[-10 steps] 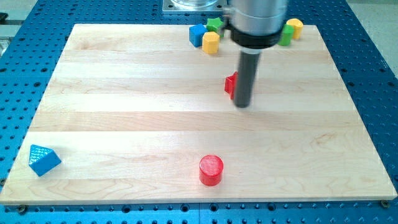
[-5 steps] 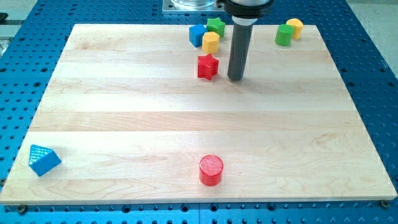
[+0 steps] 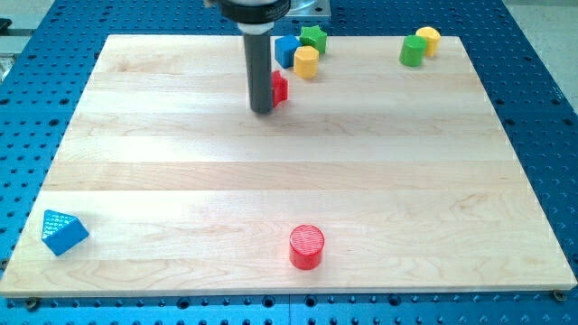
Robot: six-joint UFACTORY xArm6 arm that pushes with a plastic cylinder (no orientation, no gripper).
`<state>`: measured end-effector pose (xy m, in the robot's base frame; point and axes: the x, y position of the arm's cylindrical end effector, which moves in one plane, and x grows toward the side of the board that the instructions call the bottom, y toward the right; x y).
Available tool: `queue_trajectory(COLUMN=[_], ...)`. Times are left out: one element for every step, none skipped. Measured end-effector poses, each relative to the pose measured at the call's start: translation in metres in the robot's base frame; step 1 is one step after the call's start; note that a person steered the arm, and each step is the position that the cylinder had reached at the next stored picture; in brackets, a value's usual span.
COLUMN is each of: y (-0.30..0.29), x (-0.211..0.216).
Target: Move the red star to the left of the hexagon
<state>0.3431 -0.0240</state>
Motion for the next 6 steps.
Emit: queue_trajectory(y=[0.036,0.022,0.000,-0.013,-0.001,0.108], x=[-0.012,-0.011,-0.032,-0.007,0.099,0.148])
